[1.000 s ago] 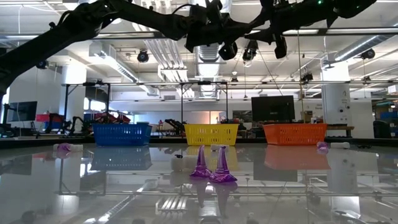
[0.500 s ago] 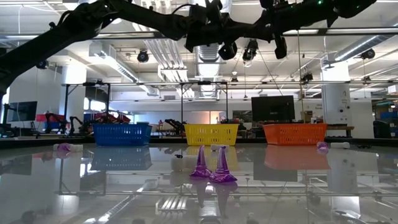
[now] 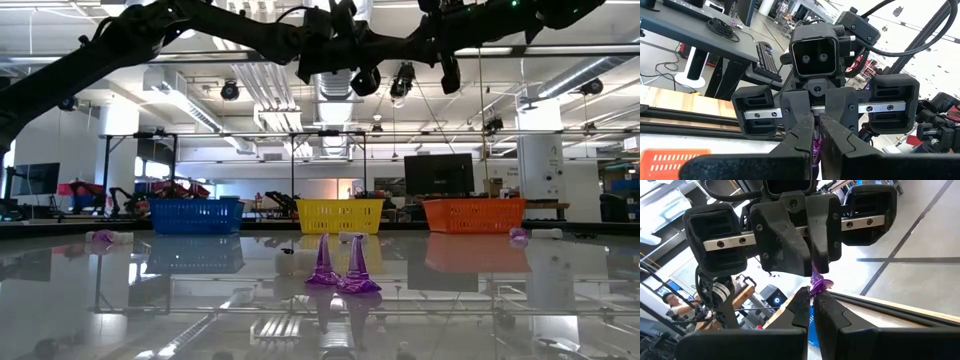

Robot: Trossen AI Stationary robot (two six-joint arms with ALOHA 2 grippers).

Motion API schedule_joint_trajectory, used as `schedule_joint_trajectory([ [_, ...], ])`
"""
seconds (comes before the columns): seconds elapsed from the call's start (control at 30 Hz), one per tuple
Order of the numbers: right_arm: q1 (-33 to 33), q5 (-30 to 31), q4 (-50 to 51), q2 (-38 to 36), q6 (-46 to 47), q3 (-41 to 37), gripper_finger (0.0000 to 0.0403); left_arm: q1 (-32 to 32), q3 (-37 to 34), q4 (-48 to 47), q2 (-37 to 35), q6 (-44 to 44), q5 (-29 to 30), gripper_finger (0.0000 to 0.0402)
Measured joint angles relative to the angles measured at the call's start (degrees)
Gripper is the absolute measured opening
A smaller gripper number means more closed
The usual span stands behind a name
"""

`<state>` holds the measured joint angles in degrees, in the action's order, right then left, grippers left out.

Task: Sort Halloween decoration
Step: Put the purple hat toy into the orange bin

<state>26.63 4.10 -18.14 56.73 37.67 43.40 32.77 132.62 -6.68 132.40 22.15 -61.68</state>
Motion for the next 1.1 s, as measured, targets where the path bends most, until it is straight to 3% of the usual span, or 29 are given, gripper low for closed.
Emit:
schedule_joint_trajectory([
  [0.6,0.04,2.56,-0.58,-0.31,-1.25,0.02,0.0101,-0.04,0.0,-0.59,0.0,0.33,-0.63,0.0],
  [0.73,0.02,3.1,-0.54,-0.31,-1.88,0.02,0.0092,-0.04,0.0,-0.61,0.0,0.44,-0.44,0.0],
  [0.97,0.0,3.92,-0.44,-0.35,-3.3,0.02,0.0025,-0.02,0.0,-0.96,-0.02,0.52,-0.25,0.0],
  [1.1,0.02,4.05,-0.47,-0.37,-3.65,0.0,0.0022,-0.02,0.0,-0.87,-0.02,0.49,-0.24,0.0],
])
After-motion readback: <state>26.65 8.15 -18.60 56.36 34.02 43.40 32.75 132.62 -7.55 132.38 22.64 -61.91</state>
